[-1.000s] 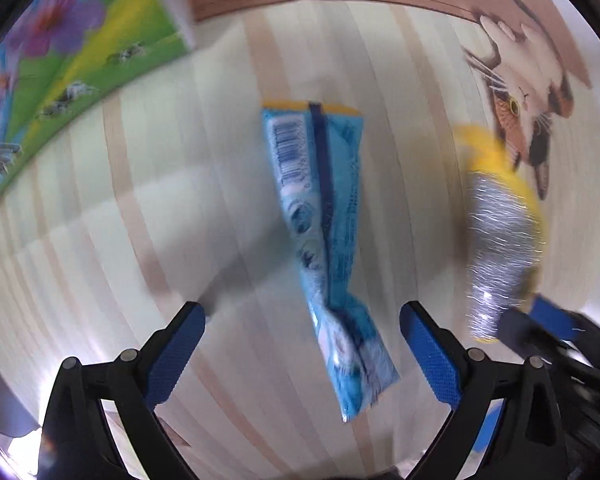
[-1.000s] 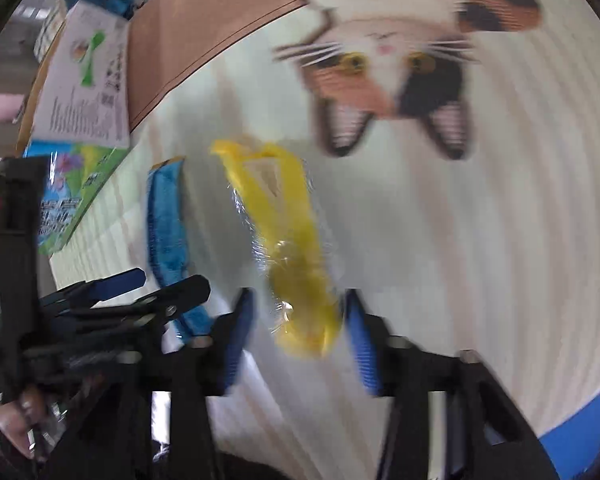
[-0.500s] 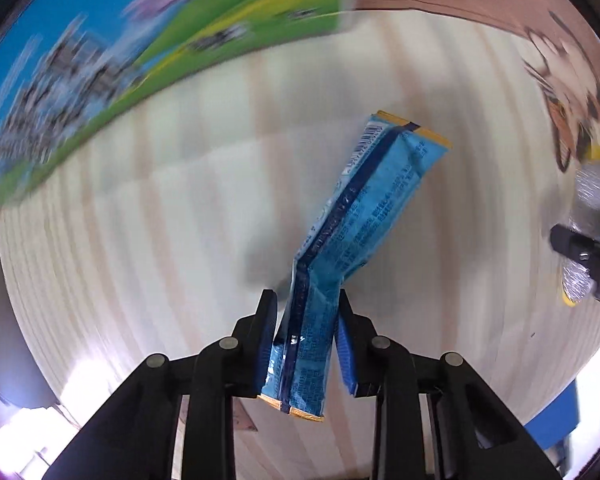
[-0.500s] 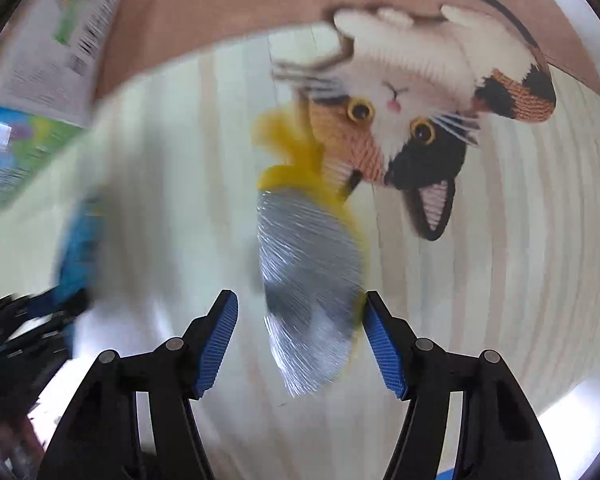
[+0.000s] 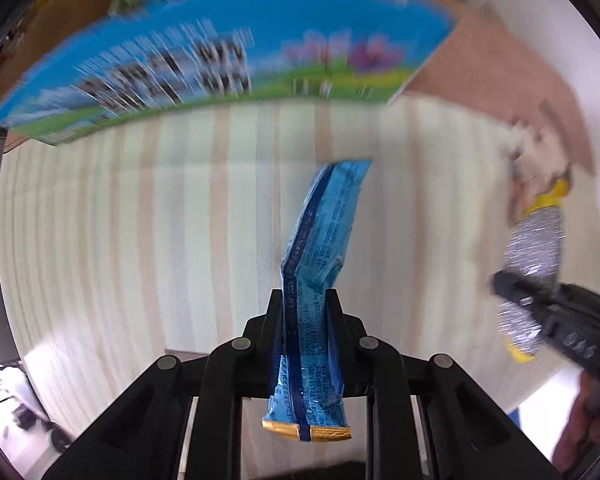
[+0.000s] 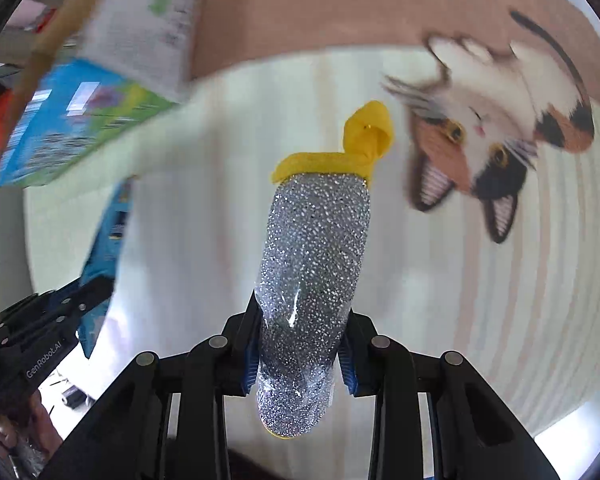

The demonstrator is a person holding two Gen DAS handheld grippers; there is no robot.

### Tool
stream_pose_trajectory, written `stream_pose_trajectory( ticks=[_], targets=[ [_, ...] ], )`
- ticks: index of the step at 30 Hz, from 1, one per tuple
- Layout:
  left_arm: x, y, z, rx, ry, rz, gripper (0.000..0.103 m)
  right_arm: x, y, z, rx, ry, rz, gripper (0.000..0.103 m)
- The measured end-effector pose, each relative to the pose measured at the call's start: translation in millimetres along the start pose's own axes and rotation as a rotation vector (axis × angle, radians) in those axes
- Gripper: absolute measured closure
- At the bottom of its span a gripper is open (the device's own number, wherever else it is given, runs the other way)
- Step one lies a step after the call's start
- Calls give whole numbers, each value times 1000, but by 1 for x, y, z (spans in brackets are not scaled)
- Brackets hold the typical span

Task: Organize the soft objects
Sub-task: 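Carry both items into the box and release them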

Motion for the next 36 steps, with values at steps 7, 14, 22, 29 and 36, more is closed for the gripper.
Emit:
stream_pose_trajectory(
  ticks=[7,14,22,29,36],
  targets=[
    [45,3,103,-142,-134,59,87,44,76,83,110,-146,101,69],
    [125,37,161,-152,-217,145,87,126,171,125,164,-228,163,69],
    [222,79,149,-66,-172,196,87,222,260,74,234,-163,150,69],
    [270,103,81,44,-45,199,87,280,292,-4,260,-81,114,69],
    [268,111,52,130,31,167,79,302,301,-61,241,-1,122,35]
  ],
)
Point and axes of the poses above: each gripper's, at about its wrist camera, not at the fingertips, and z roughly against the way its jaws point, y to its left, x to its top, the point moved 10 cm from there along -z, roughly the way its jaws point, and after that the axes turned 13 degrees about z, right-handed, at the moved point
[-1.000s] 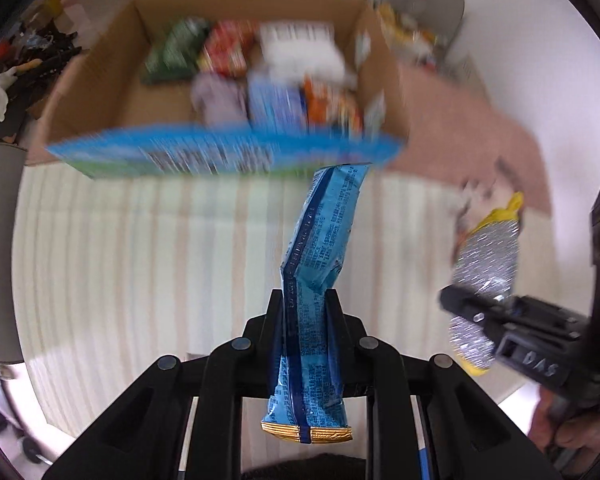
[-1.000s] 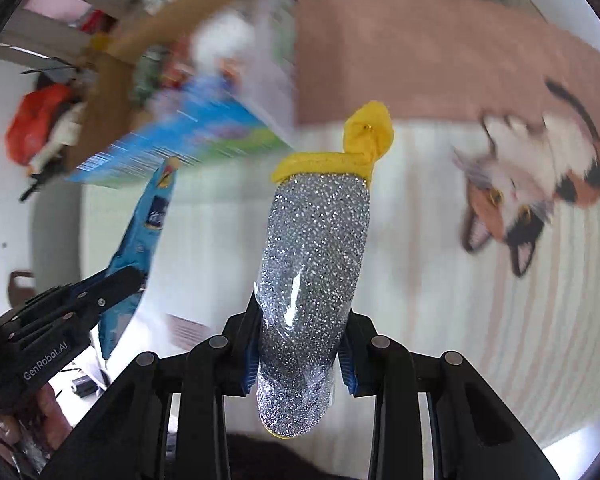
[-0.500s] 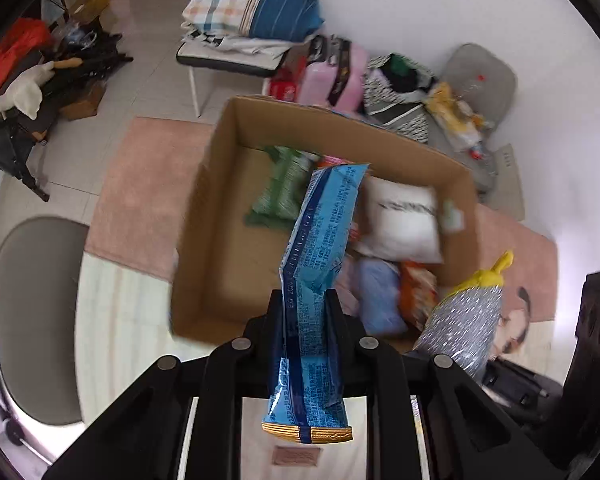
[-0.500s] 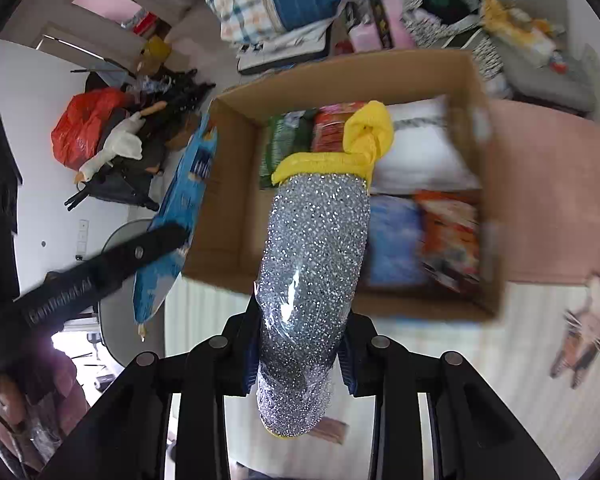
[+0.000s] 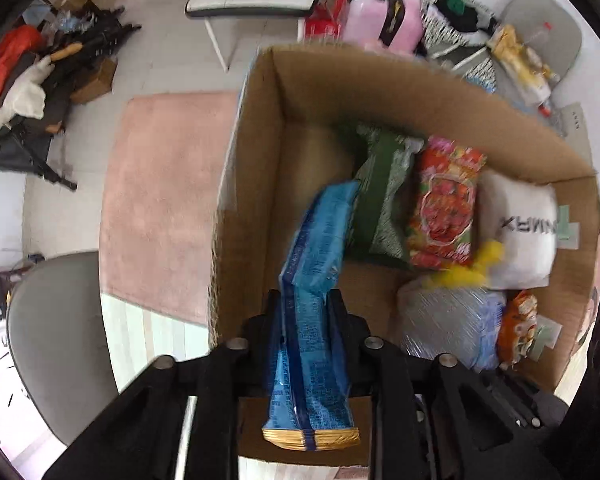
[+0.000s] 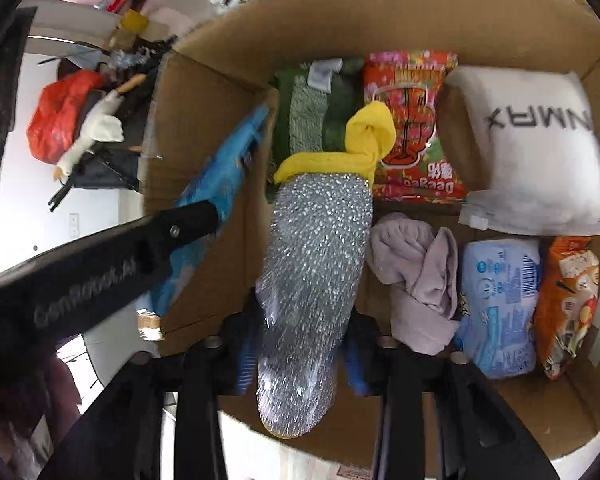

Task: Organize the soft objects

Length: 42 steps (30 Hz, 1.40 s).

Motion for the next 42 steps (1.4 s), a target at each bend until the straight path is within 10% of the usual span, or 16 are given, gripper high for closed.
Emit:
stream_pose_trajectory(
  ticks=[2,7,23,27,42],
  targets=[
    [-4,1,-1,-22,15,9,78,3,-1,-2,-1,-1,-5,12],
    [-2,3,6,-10,-28,-16,52,4,-7,1,-33,1,-9,12],
    [-42,-15,36,-41,-138,-52,39,-45,-73,67,-342,-36,31,11],
    [-58,-27,39,-42,-166,-72,6,-59,-92,87,-416,-61,26,6],
    [-71,-39,39,-15,-197,-84,1,-75,-116,113,-519,-88,19,0]
  ],
)
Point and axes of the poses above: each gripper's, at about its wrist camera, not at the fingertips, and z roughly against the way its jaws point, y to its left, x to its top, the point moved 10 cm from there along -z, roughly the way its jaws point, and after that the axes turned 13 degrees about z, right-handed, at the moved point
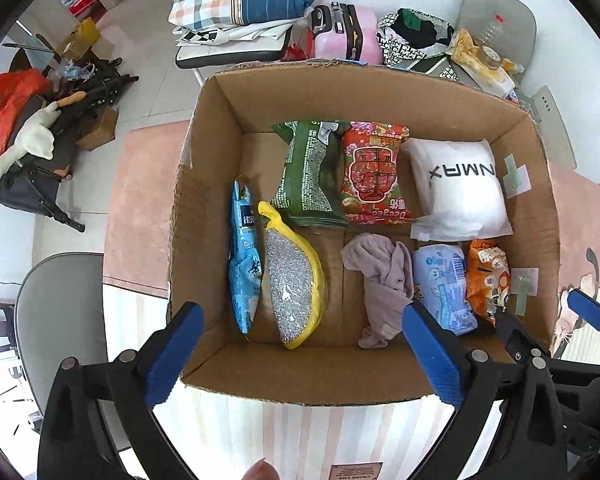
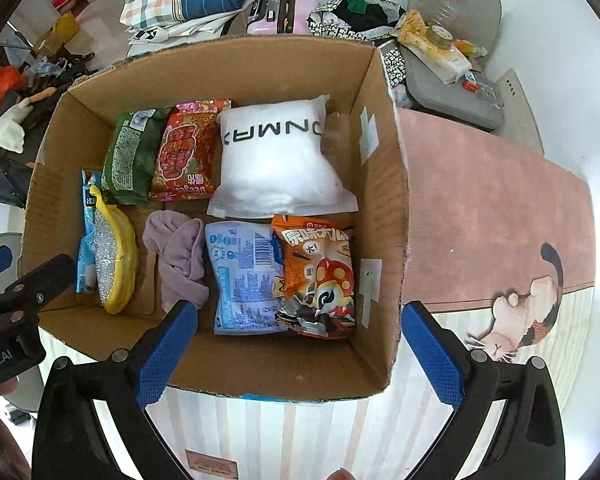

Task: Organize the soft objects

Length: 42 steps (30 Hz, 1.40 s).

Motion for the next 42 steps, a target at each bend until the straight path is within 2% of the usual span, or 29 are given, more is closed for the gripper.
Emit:
stream_pose_trajectory(
  ticks=[6,11,20,26,33,42],
  targets=[
    [-4,-1,30,-15,-50,0,1,-4,-6,32,-21,-45,4,0],
    [-14,-2,75,-29,-145,-12,1,-14,-9,78,-27,-119,3,0],
    [-47,10,165,-61,-281,4,1,-53,-4,180,-36,-262,12,0],
    [-79,21,222,-92,-350,24,1,-84,3,233,-34,-320,7,0],
    [-115,29,266,-129,-373,27,1,-123,13,298,-22,-397,2,0],
    [-137,40,319,-162,-438,32,1,-162,20,372,-53,-497,27,0]
  ],
)
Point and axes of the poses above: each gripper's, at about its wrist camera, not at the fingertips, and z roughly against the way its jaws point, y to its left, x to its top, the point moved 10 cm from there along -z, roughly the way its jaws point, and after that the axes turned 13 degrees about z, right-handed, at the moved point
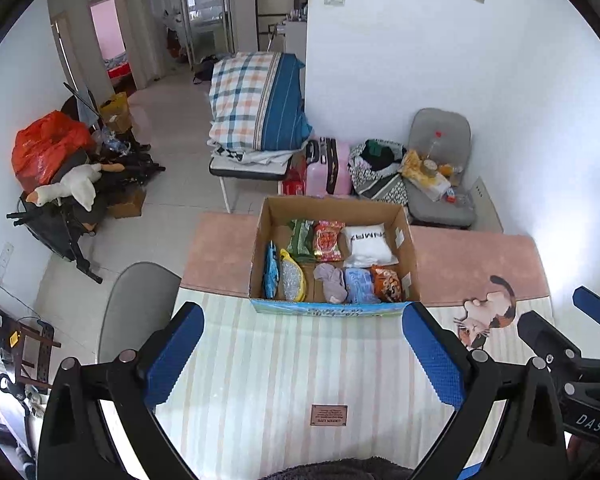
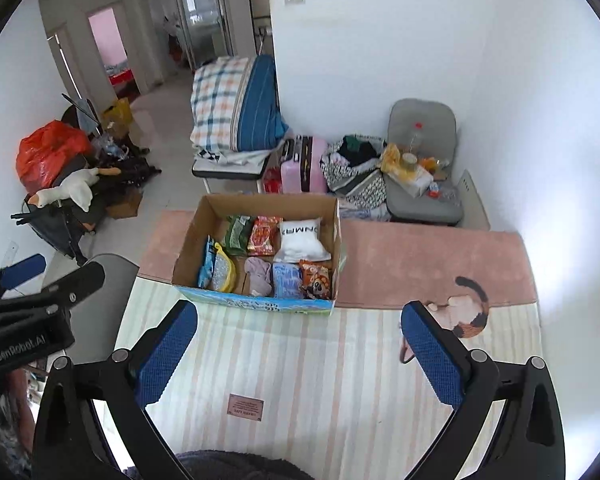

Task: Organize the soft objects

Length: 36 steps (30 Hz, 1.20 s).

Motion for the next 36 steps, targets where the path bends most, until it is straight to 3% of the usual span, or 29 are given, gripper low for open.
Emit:
stream_pose_trajectory(
  ticks=[10,36],
  targets=[
    [4,-1,27,-7,-55,-7,1,5,-6,42,-42,-49,18,0],
    [0,-7,28,9,-86,-29,1,20,-19,43,-96,-79,-6,0]
  ],
)
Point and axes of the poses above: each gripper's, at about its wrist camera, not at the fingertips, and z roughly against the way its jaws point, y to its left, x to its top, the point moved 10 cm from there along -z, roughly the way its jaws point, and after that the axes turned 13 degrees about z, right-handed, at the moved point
